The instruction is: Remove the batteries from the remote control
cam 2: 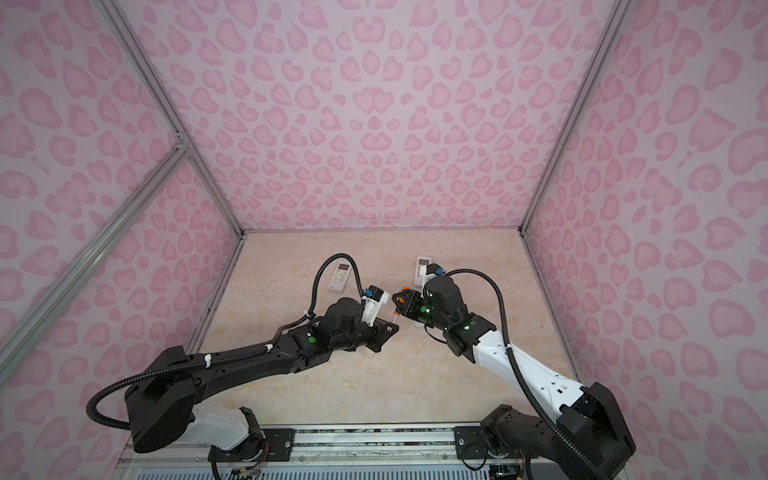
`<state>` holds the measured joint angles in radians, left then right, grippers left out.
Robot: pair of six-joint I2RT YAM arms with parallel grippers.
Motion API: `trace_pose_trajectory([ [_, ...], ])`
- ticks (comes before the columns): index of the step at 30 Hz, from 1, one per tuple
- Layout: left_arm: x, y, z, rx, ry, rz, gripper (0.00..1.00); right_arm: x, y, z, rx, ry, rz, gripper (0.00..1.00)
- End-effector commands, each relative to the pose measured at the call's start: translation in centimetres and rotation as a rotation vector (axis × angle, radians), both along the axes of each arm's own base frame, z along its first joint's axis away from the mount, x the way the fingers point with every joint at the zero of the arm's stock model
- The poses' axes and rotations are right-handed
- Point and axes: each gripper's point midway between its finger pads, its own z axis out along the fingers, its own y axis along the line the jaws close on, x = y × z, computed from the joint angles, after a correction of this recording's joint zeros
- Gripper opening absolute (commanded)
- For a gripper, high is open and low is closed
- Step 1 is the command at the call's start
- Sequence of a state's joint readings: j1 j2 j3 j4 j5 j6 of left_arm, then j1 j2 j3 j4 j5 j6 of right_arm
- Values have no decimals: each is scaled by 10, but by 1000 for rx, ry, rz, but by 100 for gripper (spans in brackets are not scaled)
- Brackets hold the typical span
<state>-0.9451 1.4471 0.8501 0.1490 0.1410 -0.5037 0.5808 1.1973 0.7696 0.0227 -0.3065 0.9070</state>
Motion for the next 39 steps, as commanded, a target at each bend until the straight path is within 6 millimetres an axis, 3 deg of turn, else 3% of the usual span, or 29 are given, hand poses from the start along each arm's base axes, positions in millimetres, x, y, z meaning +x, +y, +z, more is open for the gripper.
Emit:
trace_pose_trajectory([
  [1,6,5,0,77,-67,11,5,3,7,7,38,-12,15,11],
  [3,6,8,1,85,-75,15,9,4,7,12,29,-40,26,1],
  [4,6,10,2,89,-80,19,20,4,7,14,19,-60,36,0],
  [6,8,20,5,112,-98,54,54,4,7,24,7,-124,75,0],
  [7,10,28,8,129,-106,76,61,4,8,31,3,-168,104,0],
  [9,13,40,14,118,-110,96,65,4,11,44,-11,-246,169,0],
  [14,1,53,60,-154,-75,-39,64,-7,36,77,-61,-424,448,0],
  [18,-14,60,105,-316,-132,-157,64,-29,59,105,-9,-528,645,0],
  [21,-19,64,123,-384,-150,-198,64,-42,68,125,71,-585,724,0],
  [27,-22,63,134,-453,-142,-240,63,-58,72,154,198,-630,765,0],
  [32,-27,53,137,-495,-105,-305,55,-64,70,171,284,-665,757,0],
  [37,-34,43,134,-496,-81,-349,37,-63,69,172,291,-676,739,0],
  [39,-35,41,132,-496,-70,-356,20,-61,68,174,294,-681,727,0],
])
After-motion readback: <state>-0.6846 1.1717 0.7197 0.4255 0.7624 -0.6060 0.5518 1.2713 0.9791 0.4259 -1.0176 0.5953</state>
